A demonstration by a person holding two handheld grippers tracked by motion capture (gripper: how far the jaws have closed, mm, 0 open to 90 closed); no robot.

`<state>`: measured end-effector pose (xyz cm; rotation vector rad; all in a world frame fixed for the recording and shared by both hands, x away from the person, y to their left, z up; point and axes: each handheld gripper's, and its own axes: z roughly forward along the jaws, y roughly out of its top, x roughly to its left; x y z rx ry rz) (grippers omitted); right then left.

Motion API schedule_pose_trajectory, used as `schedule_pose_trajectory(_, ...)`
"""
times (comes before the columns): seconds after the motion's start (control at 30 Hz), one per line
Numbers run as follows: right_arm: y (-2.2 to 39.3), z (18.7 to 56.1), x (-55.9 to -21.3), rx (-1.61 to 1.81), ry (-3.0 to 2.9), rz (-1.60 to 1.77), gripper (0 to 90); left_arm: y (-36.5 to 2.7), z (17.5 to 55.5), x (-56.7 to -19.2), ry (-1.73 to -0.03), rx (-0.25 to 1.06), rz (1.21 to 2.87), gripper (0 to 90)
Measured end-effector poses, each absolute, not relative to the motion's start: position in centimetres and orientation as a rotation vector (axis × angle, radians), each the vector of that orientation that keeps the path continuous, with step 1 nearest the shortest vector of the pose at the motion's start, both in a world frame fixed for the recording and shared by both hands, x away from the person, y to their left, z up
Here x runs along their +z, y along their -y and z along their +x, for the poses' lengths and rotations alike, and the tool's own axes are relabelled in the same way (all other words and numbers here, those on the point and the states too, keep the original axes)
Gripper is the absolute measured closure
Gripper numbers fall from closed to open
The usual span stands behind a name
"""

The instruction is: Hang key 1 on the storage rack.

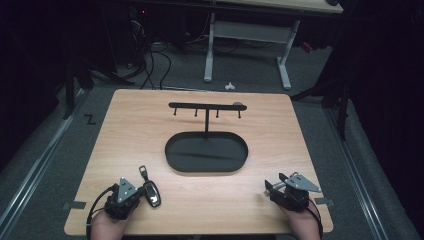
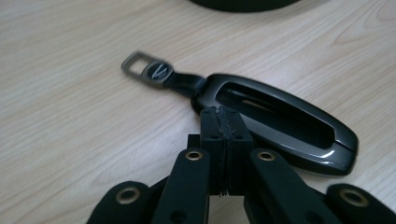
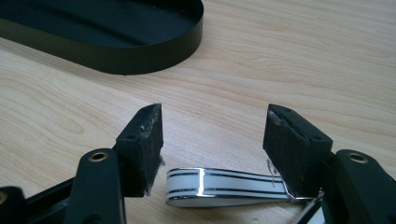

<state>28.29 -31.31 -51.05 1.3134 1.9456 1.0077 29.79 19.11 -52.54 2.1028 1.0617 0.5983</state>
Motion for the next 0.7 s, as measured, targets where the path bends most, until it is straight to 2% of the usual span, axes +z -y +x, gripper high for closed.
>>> schedule_pose_trajectory(0.2, 31.4, 28.2, -51.2, 1.000, -1.947, 1.328, 38.2, -19.6, 31.1, -52.9, -1.129, 0.667, 2.045, 86.1)
schedule_pose_trajectory(0.3, 31.4, 27.8, -51.3, 0.989, -1.951, 1.322, 38.2, -19.4, 31.6, -53.1, -1.129, 0.650, 2.069, 86.1)
schedule_pose_trajectory(0.5, 32.1, 27.0, -51.3, 0.978, -1.934, 1.340, 38.3, -17.8, 31.7, -53.1, -1.052, 0.596, 2.119, 88.5)
schedule_pose_trajectory(0.7, 32.8, 26.3, -51.3, 0.974, -1.919, 1.360, 38.4, -14.3, 30.8, -53.0, -0.899, 0.531, 2.197, 88.5)
